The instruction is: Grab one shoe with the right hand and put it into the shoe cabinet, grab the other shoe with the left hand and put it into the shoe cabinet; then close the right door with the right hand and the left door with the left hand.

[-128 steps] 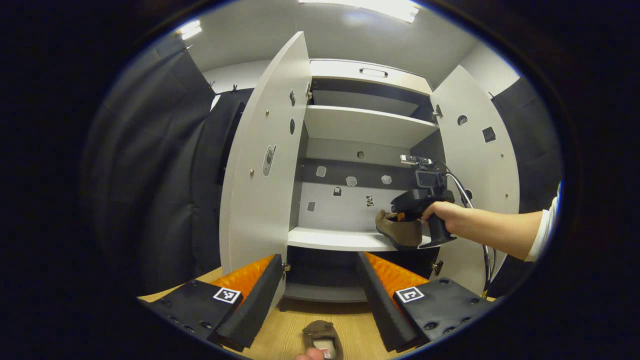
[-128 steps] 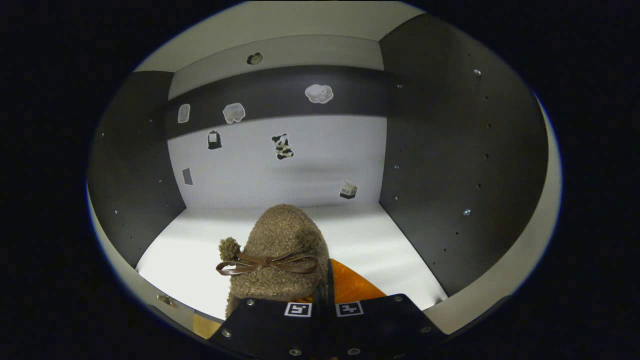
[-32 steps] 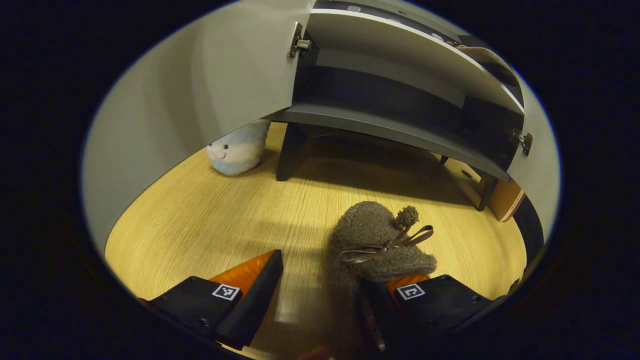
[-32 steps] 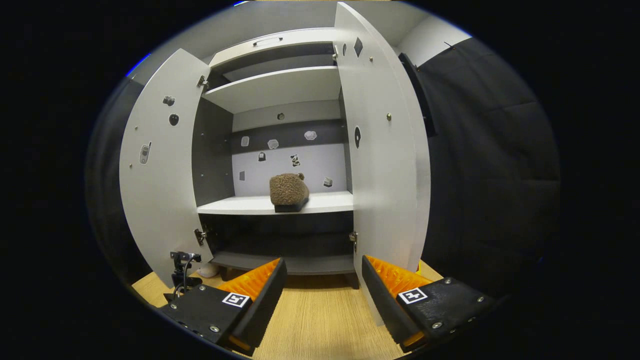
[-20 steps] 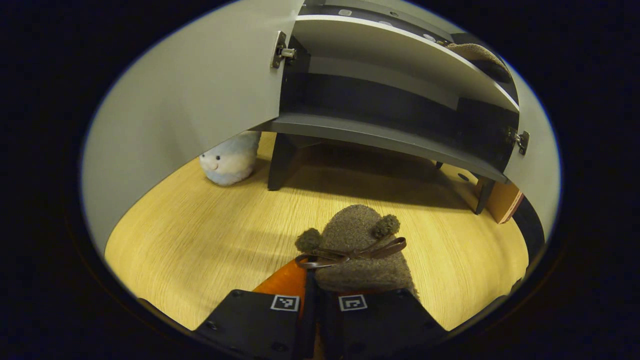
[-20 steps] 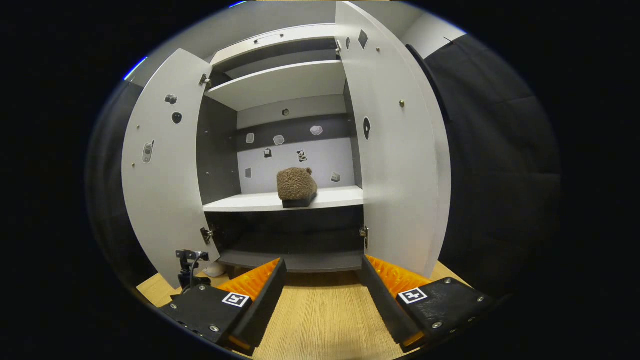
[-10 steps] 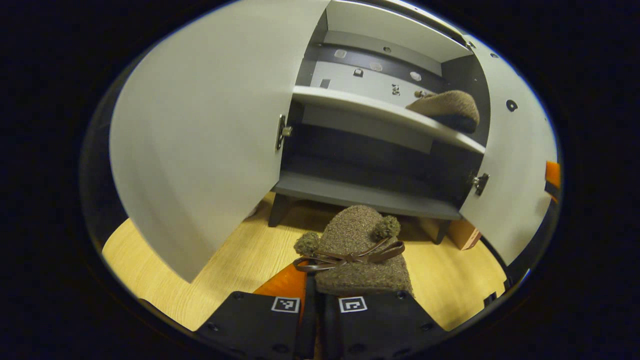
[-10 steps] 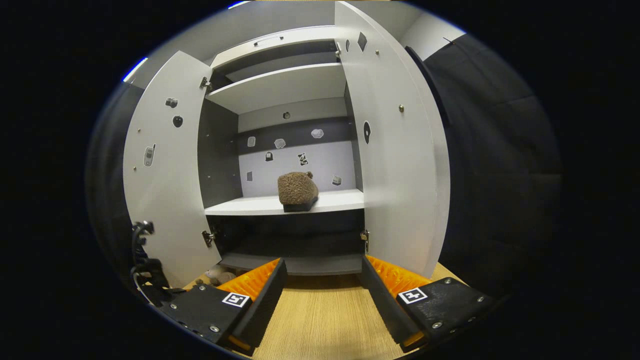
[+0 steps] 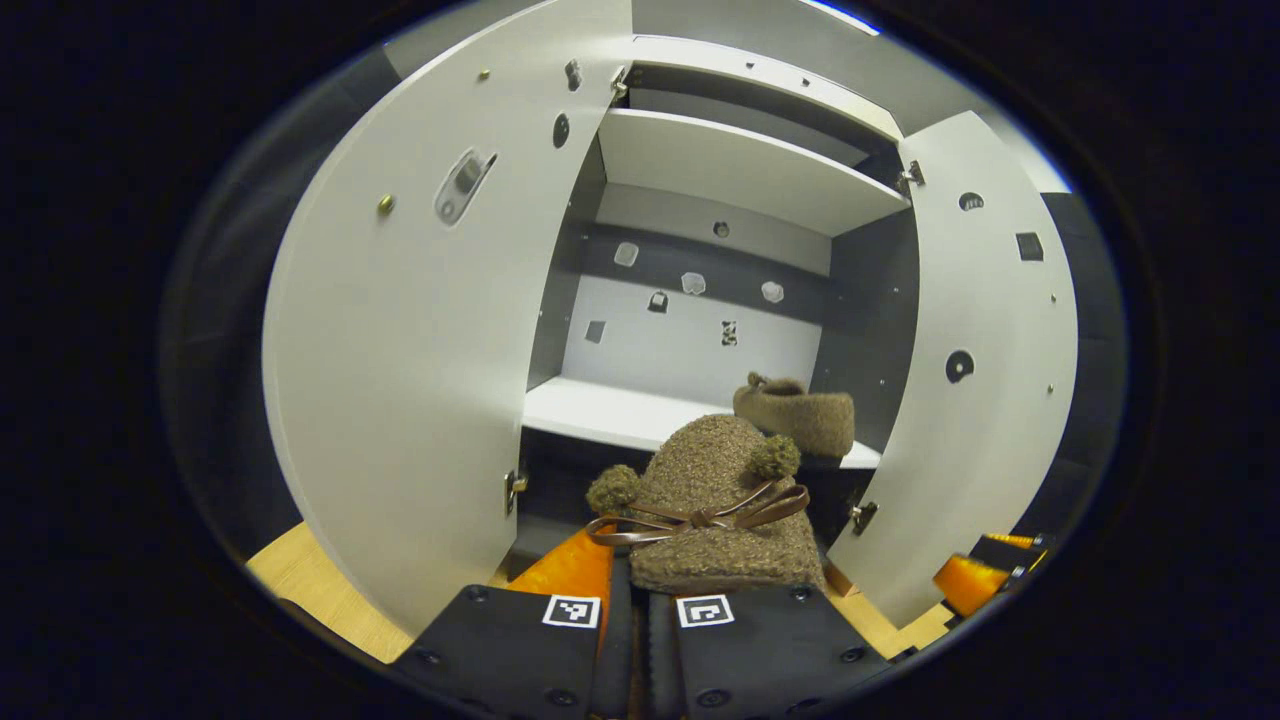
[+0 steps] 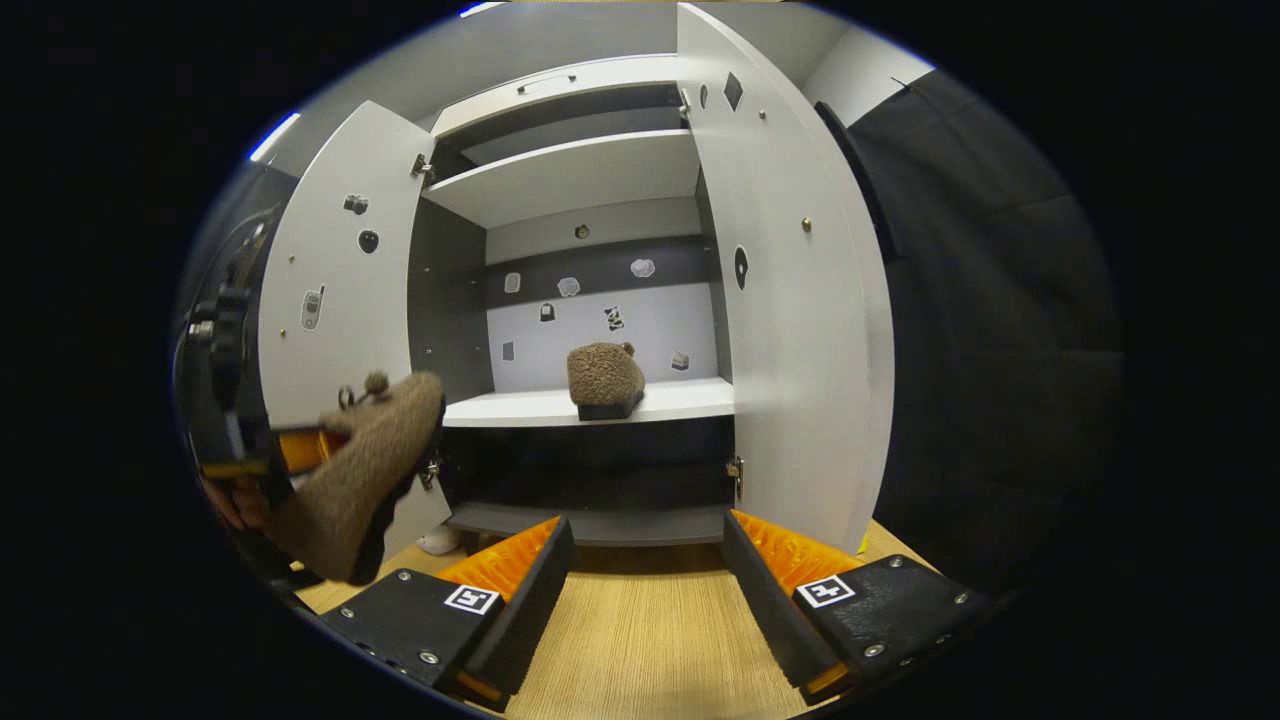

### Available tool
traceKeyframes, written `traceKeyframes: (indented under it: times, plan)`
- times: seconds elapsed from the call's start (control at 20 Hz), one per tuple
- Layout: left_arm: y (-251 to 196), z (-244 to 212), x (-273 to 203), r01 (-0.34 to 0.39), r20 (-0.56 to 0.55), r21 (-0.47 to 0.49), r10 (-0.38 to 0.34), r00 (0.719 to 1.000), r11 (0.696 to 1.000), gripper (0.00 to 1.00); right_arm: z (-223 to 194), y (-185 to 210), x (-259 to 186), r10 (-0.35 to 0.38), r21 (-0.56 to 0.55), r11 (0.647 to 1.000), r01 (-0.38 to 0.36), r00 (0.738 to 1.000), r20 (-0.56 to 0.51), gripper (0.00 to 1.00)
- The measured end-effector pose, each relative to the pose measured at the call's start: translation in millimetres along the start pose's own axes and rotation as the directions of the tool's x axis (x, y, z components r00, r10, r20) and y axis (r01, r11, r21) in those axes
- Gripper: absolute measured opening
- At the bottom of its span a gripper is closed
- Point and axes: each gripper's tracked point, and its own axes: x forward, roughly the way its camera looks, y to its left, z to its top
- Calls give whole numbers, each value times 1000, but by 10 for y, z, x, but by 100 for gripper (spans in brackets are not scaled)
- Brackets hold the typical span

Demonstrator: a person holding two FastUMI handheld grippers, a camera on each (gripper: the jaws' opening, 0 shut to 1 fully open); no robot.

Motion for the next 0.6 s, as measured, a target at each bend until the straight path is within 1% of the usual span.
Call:
traceKeyframes:
  times: [0.15, 0.35, 0.45, 0.6]
  plan:
    - [-101, 392, 311, -4, 26, 3, 4, 1000, 1000, 14, 67, -57, -54, -14, 1, 1000, 14, 1000, 15, 92]
    - [-250, 671, 887, -5, 27, -3, 5, 1000, 1000, 14, 119, -188, -96, -46, -7, 999, 47, 998, 34, 92]
    - [-264, 697, 1242, -21, 14, 26, 21, 1000, 999, 14, 138, -226, -110, -52, -8, 999, 52, 998, 35, 92]
    - [-306, 572, 1637, -35, -39, 80, 39, 998, 996, 14, 146, -281, -113, -65, -21, 998, 65, 997, 32, 92]
